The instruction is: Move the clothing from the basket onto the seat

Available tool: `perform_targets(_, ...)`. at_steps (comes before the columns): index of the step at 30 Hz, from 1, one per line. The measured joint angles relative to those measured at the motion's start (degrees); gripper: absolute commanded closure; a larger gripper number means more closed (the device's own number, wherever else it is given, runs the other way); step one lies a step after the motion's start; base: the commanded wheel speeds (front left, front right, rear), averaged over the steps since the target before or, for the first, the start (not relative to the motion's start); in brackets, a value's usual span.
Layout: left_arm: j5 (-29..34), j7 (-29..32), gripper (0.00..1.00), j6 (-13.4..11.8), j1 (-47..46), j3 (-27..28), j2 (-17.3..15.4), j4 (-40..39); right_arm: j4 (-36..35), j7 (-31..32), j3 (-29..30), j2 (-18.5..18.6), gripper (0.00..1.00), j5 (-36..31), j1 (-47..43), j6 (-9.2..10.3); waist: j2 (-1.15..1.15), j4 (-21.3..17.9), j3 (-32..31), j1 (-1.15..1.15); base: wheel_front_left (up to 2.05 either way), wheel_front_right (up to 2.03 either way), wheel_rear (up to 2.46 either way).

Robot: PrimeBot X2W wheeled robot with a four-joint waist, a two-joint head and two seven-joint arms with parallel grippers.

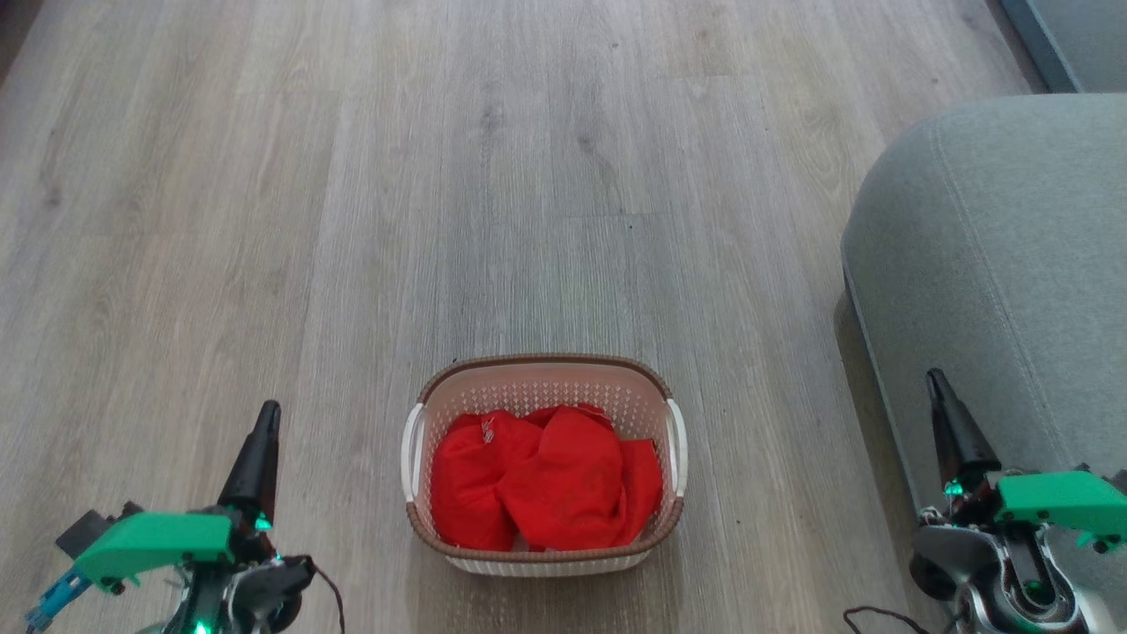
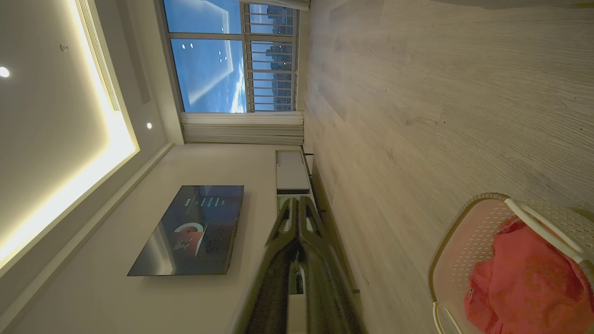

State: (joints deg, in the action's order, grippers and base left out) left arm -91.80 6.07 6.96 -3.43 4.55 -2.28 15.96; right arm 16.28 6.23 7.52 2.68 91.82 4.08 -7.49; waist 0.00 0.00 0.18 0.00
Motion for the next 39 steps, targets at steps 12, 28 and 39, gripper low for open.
perform_targets(12, 0.0, 0.0, 1.0, 0.0, 0.0, 0.0, 0.0, 0.0, 0.0, 0.0, 0.0, 0.0, 1.0, 0.0, 0.0, 0.0, 0.0, 0.0, 0.0, 0.0, 0.0, 0.0, 0.0)
perform_targets(28, 0.0, 0.0, 1.0, 0.0, 0.0, 0.0, 0.0, 0.0, 0.0, 0.0, 0.0, 0.0, 1.0, 0.0, 0.0, 0.0, 0.0, 0.0, 0.0, 0.0, 0.0, 0.0, 0.0)
perform_targets(39, 0.0, 0.0, 1.0, 0.0, 0.0, 0.0, 0.0, 0.0, 0.0, 0.0, 0.0, 0.0, 1.0, 0.0, 0.0, 0.0, 0.0, 0.0, 0.0, 0.0, 0.0, 0.0, 0.0)
